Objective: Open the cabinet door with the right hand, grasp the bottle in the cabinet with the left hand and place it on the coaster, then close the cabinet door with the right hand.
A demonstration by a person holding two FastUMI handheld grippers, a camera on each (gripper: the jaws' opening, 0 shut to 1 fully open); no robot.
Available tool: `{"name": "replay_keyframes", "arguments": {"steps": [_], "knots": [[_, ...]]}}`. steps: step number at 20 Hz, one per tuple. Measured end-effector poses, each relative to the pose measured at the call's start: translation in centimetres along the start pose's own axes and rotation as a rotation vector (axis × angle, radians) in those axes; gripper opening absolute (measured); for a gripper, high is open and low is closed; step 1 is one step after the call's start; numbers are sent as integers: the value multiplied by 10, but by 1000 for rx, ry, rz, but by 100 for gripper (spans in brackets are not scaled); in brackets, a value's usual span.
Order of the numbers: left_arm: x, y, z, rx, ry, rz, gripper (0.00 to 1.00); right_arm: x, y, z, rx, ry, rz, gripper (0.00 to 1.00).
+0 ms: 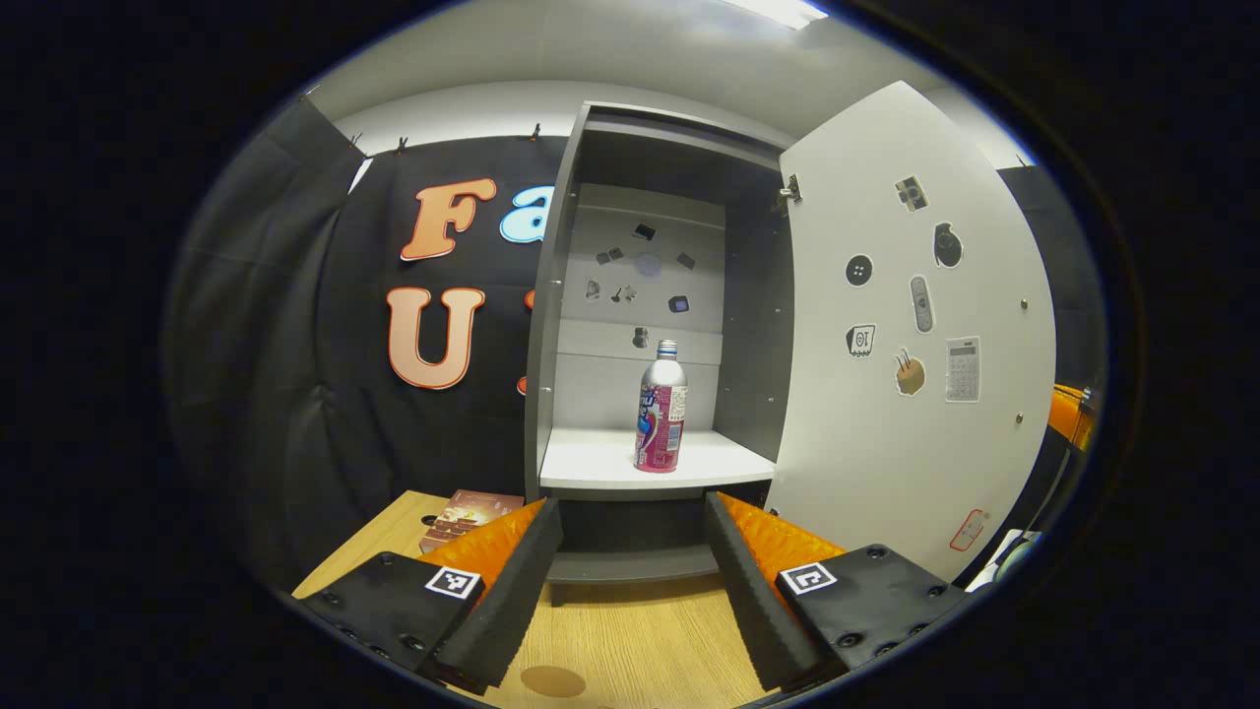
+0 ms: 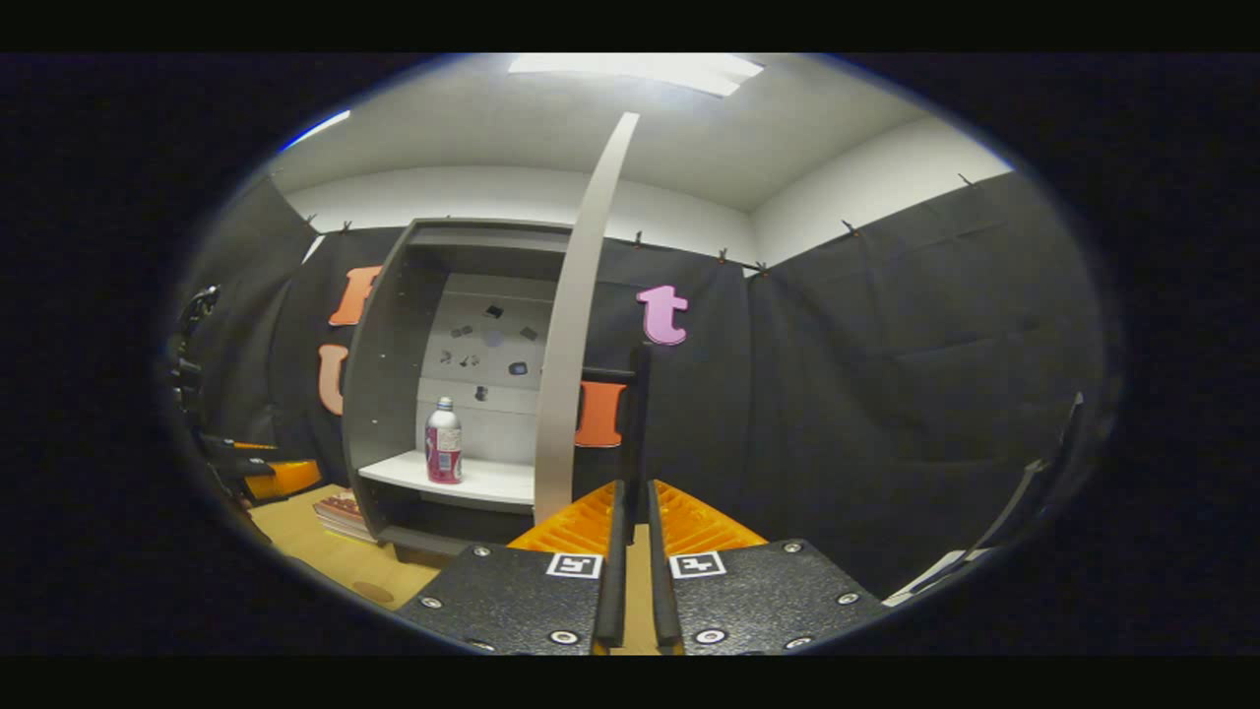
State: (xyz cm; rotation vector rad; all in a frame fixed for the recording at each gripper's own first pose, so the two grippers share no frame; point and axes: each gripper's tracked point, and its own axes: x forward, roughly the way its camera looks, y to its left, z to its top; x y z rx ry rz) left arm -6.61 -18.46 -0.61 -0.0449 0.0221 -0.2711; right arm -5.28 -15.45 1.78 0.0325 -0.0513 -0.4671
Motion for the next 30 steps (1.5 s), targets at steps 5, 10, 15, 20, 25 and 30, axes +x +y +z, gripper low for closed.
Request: {"name": "replay_keyframes", "arguments": {"steps": [5,10,15,20,25,30], "knots": [[12,31,3,-1,7,-30,95,-9,4,2,72,-2,-114,16],[26,54,3,20,18,-80,94,-27,13,16,-51,-33,-203,18],[39,69,3,40,5,-106,95,-24,66,13,-66,-20,-106,26],[58,59,9,64,-28,-116,95,1,111,-3,-105,13,25,32],[85,32,14,-12,-43,-121,95,31,146,-19,-105,28,173,49],[117,7,25,1,-70,-101,95,60,159,-37,-76,48,271,70]]}}
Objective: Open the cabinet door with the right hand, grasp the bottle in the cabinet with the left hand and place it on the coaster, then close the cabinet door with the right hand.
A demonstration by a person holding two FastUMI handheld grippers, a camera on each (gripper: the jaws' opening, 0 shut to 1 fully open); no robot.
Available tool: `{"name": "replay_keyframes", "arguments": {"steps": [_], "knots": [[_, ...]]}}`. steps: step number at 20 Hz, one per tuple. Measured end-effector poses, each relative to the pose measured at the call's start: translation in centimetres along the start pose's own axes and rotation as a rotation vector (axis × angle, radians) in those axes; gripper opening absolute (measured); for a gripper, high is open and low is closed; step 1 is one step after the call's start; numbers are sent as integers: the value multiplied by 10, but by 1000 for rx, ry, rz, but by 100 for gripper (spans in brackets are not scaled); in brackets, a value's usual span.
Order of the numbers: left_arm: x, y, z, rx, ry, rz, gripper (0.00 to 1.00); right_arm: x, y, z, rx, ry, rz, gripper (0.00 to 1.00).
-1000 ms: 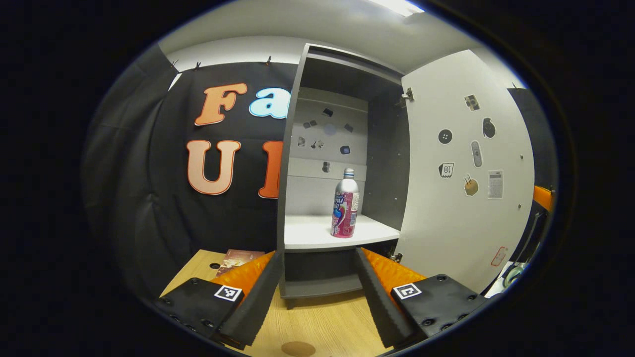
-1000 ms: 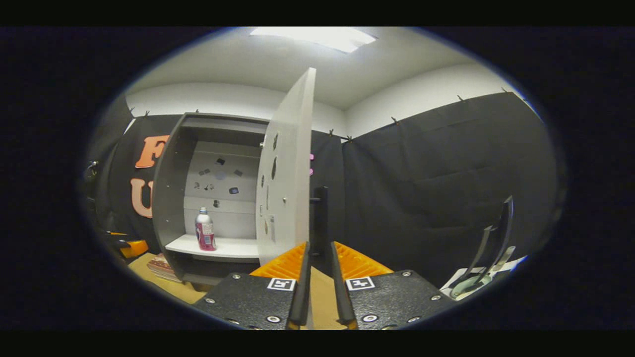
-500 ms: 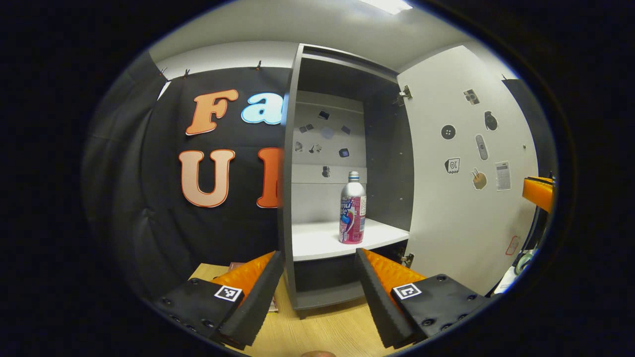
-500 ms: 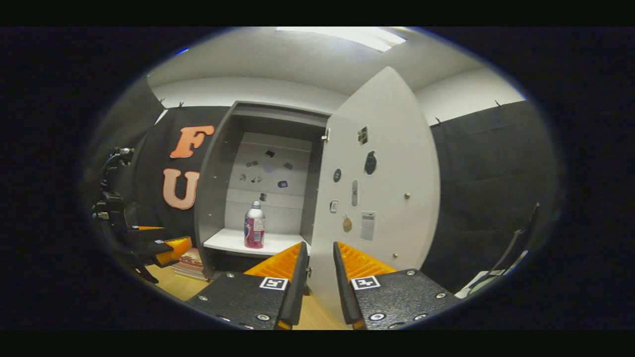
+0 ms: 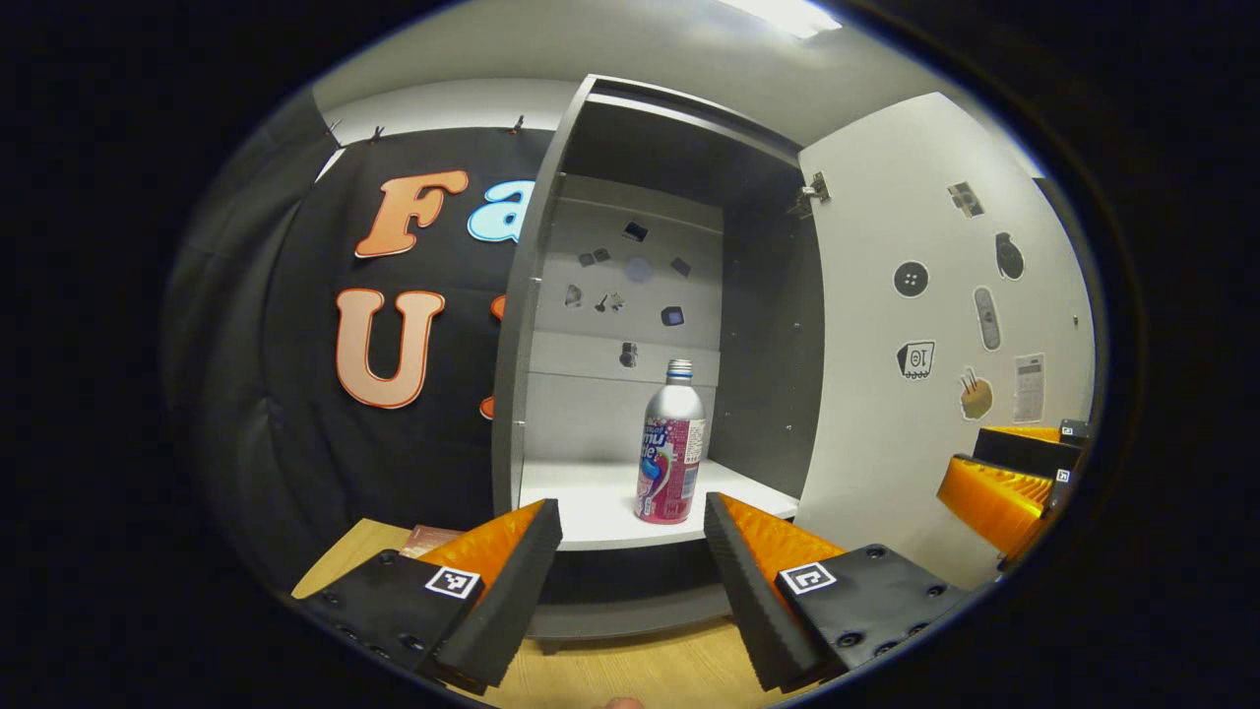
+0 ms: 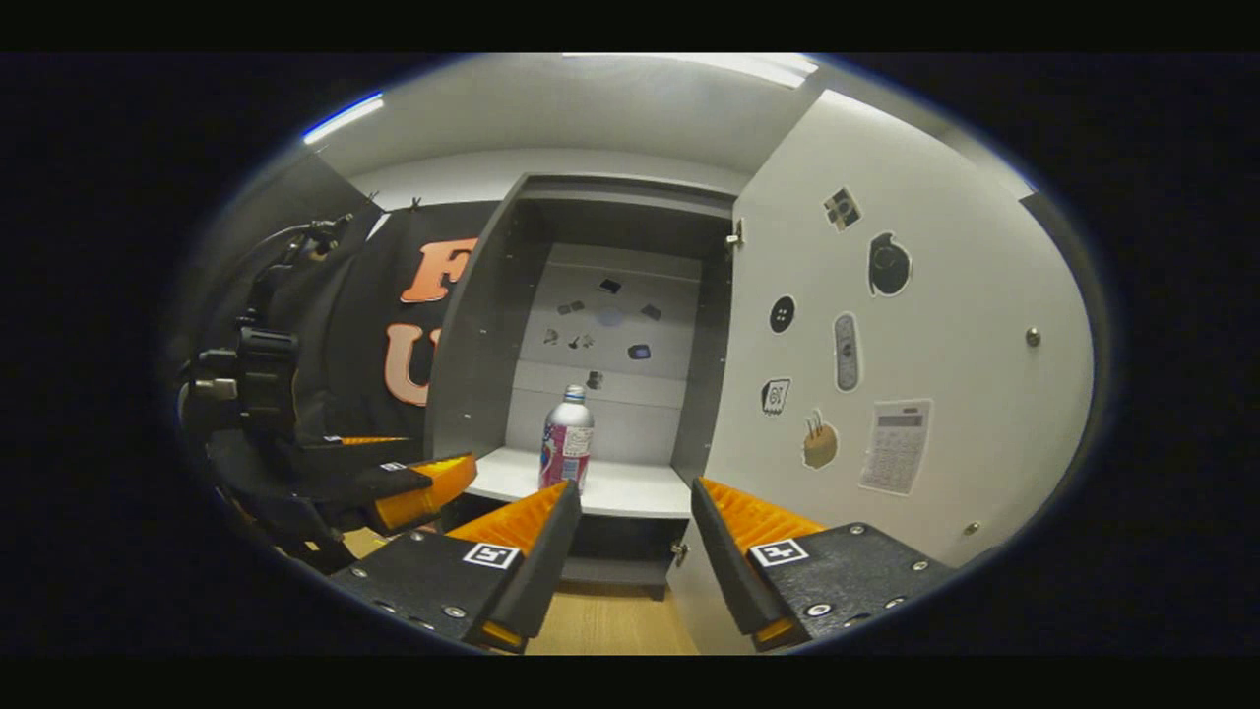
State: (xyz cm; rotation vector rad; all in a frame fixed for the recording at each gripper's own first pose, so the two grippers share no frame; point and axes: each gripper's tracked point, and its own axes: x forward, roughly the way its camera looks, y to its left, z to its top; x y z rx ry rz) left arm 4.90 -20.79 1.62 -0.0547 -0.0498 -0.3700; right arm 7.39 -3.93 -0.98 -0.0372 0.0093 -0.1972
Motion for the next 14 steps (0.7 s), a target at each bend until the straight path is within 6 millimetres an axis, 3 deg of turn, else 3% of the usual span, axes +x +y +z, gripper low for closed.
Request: {"name": "replay_keyframes", "arguments": {"steps": [4,14], "knots": [[28,-21,-2,14,-9,-35,95,11,-2,-4,-23,-8,20,92],[108,-32,-10,33,4,-120,95,38,-1,-9,-51,-16,-26,95]]}}
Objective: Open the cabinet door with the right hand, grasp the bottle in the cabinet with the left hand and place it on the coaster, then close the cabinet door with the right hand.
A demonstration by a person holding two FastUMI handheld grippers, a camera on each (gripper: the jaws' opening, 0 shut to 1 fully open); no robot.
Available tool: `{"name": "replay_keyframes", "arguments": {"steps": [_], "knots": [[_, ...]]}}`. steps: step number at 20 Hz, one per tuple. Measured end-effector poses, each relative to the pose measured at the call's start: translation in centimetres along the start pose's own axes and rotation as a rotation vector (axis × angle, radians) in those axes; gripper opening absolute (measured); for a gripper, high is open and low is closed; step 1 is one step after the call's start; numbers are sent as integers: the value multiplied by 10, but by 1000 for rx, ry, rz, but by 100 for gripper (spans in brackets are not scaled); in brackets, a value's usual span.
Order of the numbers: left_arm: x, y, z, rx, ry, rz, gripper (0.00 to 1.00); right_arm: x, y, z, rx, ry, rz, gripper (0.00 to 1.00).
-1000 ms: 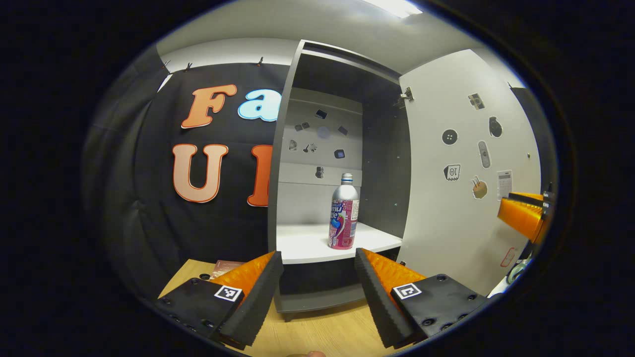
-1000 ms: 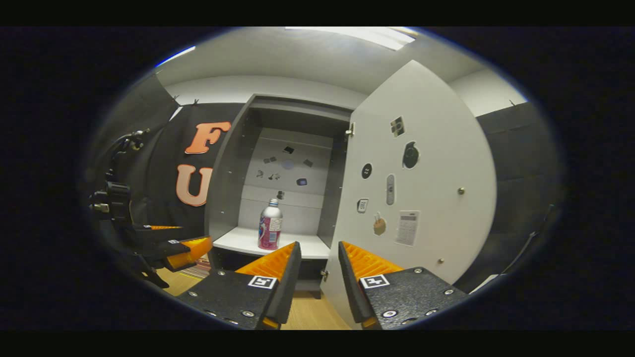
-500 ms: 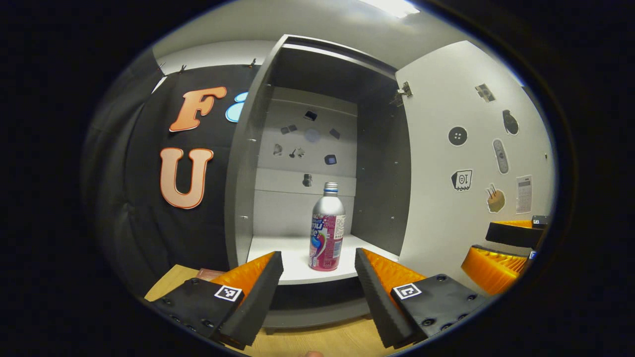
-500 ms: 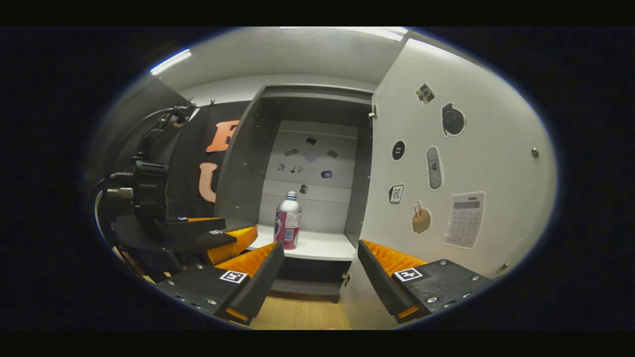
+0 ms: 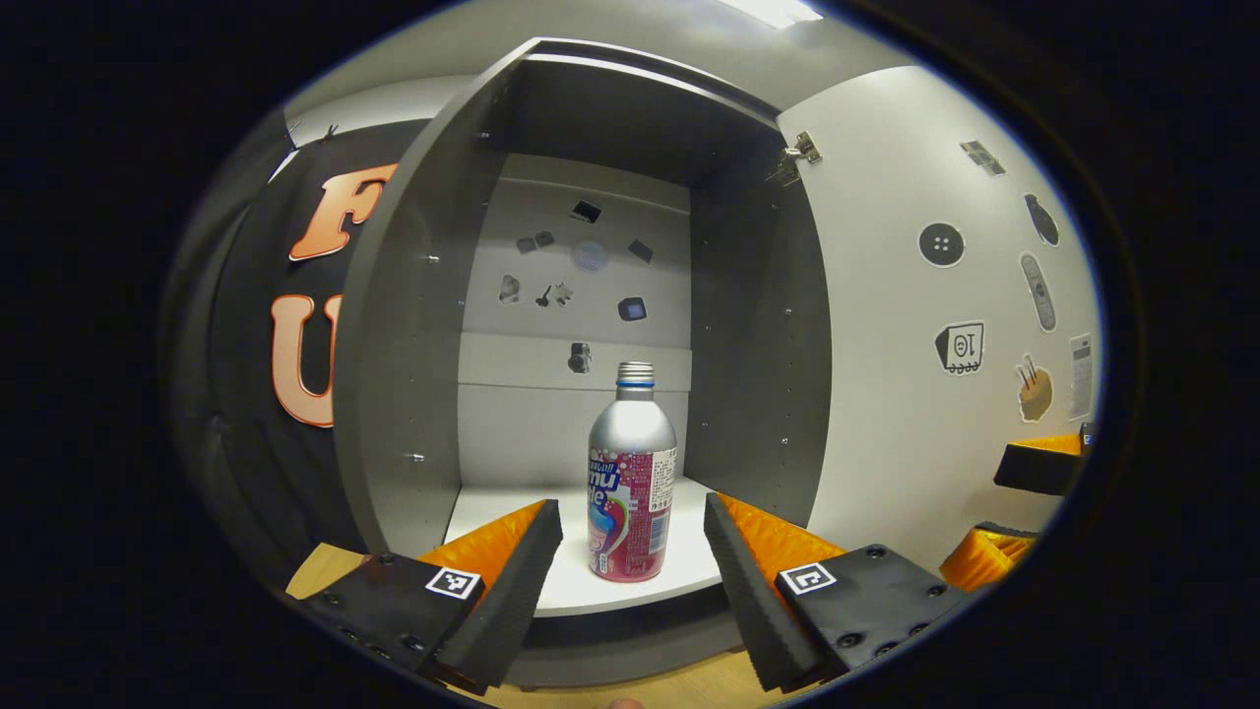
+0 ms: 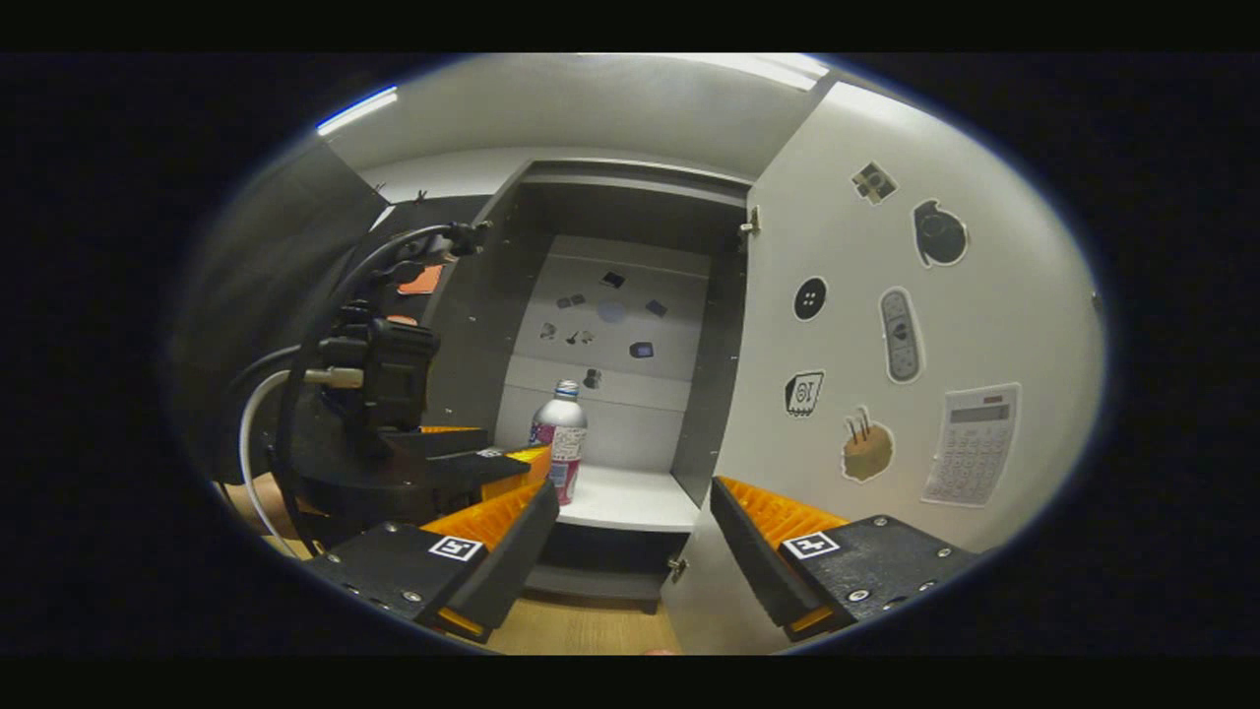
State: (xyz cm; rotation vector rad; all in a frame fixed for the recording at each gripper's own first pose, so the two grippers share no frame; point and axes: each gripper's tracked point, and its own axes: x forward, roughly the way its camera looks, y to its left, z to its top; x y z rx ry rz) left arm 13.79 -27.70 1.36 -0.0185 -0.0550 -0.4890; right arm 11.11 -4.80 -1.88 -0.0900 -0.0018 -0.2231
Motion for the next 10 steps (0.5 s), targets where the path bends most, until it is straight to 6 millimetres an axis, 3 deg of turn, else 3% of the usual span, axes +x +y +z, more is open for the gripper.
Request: {"name": "replay_keyframes", "arguments": {"steps": [10], "knots": [[75,8,-33,39,49,-38,95,35,4,-39,9,103,-29,95]]}}
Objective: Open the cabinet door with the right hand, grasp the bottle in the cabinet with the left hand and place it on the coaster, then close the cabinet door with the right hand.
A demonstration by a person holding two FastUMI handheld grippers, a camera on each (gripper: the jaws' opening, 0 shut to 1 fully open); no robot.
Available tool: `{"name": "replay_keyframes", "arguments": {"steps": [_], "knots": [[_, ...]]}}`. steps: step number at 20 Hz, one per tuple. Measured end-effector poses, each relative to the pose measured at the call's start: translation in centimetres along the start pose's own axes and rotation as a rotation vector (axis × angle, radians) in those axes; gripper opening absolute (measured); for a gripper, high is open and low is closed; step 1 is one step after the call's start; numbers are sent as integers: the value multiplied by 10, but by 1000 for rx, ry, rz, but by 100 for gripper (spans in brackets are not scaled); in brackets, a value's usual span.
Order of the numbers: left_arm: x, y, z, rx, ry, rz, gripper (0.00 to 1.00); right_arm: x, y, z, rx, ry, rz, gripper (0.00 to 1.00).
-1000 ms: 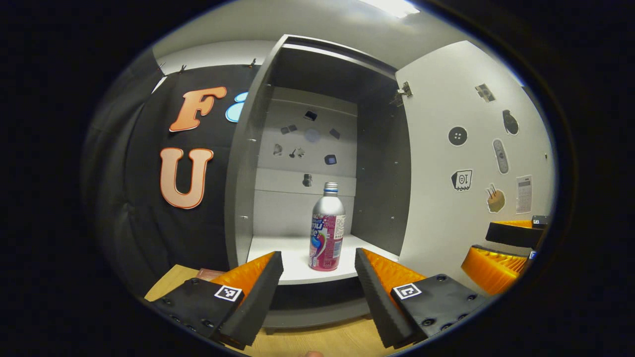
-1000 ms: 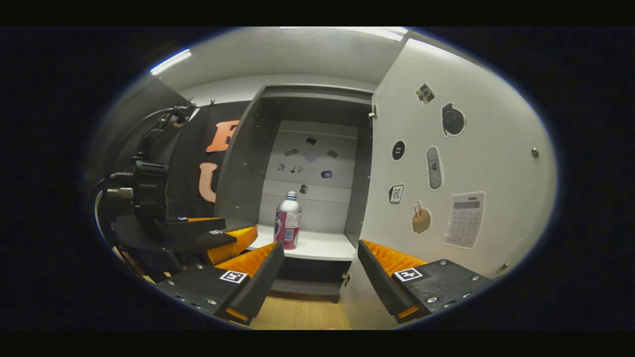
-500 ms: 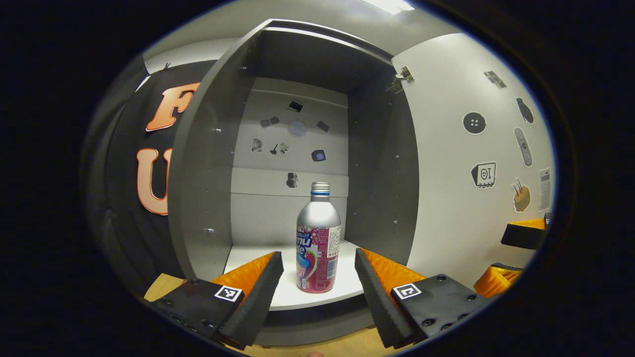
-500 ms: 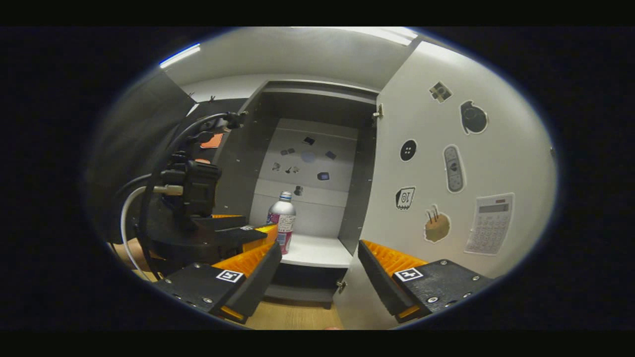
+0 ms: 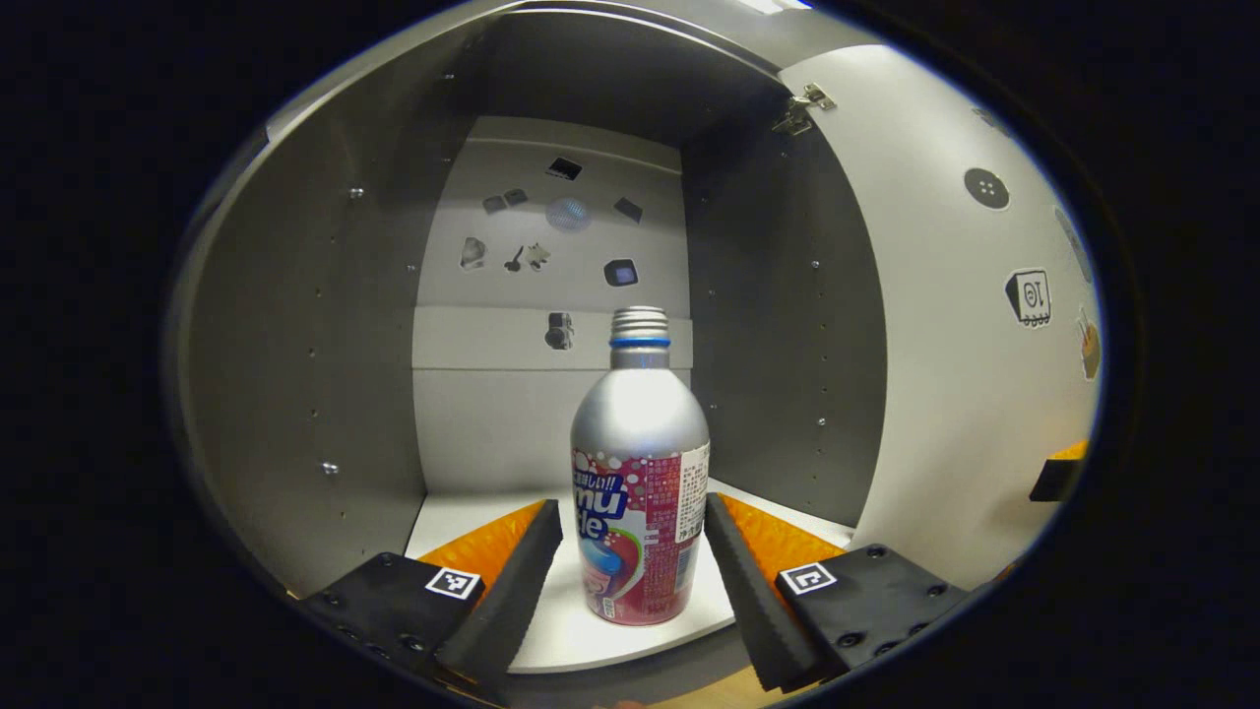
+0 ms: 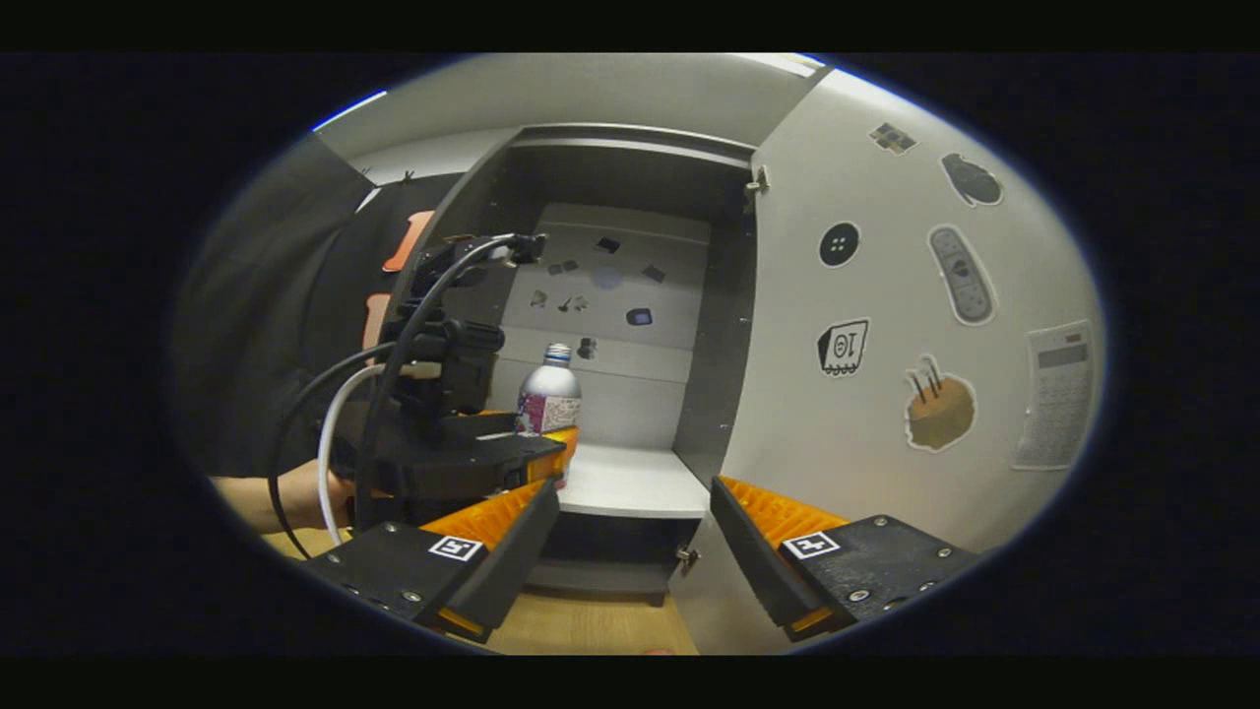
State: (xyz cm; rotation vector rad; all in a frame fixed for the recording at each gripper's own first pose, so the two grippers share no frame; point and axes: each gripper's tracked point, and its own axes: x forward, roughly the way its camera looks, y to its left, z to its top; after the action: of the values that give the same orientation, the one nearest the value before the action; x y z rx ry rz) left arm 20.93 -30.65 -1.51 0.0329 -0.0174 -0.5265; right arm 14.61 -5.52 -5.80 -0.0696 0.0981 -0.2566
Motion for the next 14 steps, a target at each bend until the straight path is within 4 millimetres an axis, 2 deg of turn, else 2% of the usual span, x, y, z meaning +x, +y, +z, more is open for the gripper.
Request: {"name": "replay_keyframes", "arguments": {"steps": [4,6,10,11,14], "knots": [[11,0,-5,-1,7,-2,95,4,-2,-10,23,28,-6,95],[11,2,-4,5,3,3,87,5,-6,-10,24,26,-10,97],[6,3,-3,18,12,8,84,6,-8,-10,27,19,-2,95],[3,4,-1,20,7,10,83,6,-8,-11,27,18,1,97],[-14,5,11,39,-30,30,80,2,-10,-12,35,9,17,95]]}}
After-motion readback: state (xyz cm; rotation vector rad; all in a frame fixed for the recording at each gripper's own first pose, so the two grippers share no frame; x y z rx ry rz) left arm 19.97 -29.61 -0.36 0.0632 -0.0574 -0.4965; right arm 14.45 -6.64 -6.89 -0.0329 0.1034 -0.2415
